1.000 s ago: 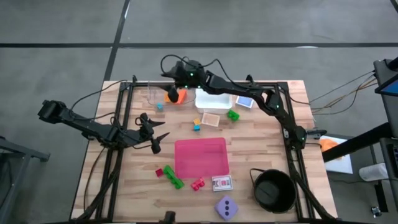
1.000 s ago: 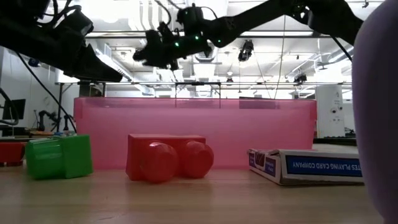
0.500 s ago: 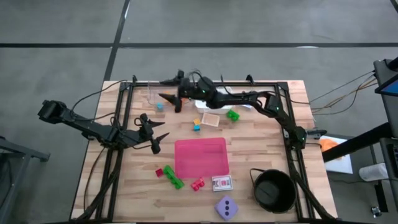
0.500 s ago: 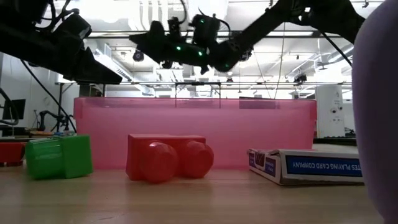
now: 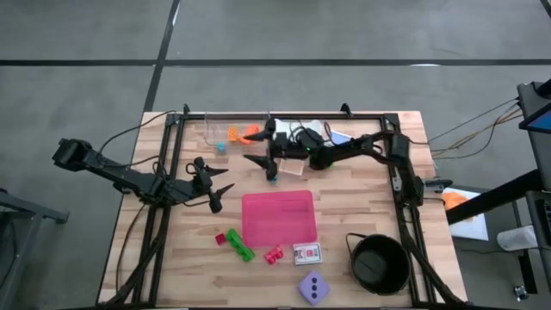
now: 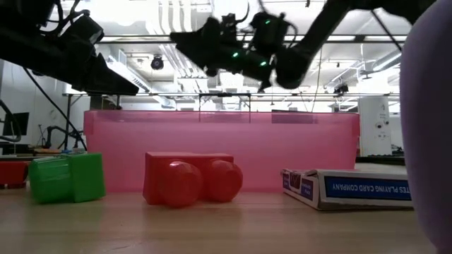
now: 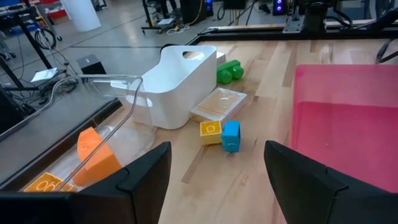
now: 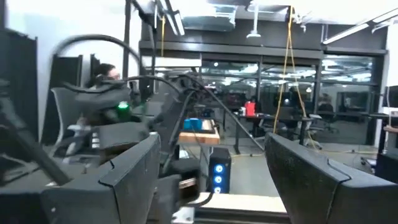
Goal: Pick & Place Toys
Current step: Put the top green game piece into the transparent bin
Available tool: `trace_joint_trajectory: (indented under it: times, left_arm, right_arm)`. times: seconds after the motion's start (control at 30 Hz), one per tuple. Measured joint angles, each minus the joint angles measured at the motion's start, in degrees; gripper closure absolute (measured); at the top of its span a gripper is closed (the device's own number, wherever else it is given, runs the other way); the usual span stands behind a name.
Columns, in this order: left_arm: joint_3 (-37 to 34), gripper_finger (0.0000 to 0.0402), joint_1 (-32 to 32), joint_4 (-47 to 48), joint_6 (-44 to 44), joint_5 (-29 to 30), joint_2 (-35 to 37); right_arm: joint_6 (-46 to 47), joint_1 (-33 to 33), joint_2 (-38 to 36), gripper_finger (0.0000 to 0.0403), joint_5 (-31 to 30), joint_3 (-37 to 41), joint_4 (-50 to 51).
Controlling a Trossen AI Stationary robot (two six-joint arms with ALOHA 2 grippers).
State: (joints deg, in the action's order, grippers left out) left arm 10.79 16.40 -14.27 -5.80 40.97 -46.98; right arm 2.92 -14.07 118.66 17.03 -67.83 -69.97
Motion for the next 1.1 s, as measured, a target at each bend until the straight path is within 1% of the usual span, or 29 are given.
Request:
trace_joint_trajectory:
  times: [0.1,0.23,0.43,0.6,0.7,0.77,0.83,0.93,1.1]
  left_arm:
    - [0.00,0.0143,0.00,-0.10,0.00,0.01,0.00]
    - [0.00,0.0143,0.00,-0.08,-0.02,0.01,0.00]
    - [0.00,0.0143,0.00,-0.16,-0.04,0.00,0.00]
    - [0.00,0.0142,0.00,-1.67,0.08,0.00,0.00]
    - [0.00,0.0142,0.07,-5.45,3.46,0.00,0.18]
    - [0.44,0.0142,0.22,-6.02,6.43,-0.78,1.18]
    - [1.10,0.0142,0.30,-5.41,8.81,-3.08,2.89]
    - [1.70,0.0142,0.42,-0.97,10.24,-6.36,7.04]
    - [0.79,0.0142,0.42,8.84,7.47,-7.53,17.69]
  right_arm:
    - [-1.90,0.82,-4.66,0.0117,-1.25,6.41,0.03]
    - [-4.81,1.94,-10.53,0.0117,-4.76,15.10,0.12]
    - [-6.03,3.07,-17.47,0.0117,-8.78,26.32,0.21]
    - [-6.34,3.73,-21.29,0.0117,-11.21,32.98,0.18]
    - [-6.27,4.11,-23.01,0.0117,-12.07,36.06,0.27]
    - [-6.25,4.35,-23.92,0.0117,-12.90,37.54,0.02]
    - [-6.25,4.41,-24.42,0.0117,-13.05,38.57,0.13]
    - [-6.16,4.44,-24.93,0.0117,-13.21,39.51,0.24]
    - [-5.89,4.62,-24.97,0.0117,-13.39,39.68,0.27]
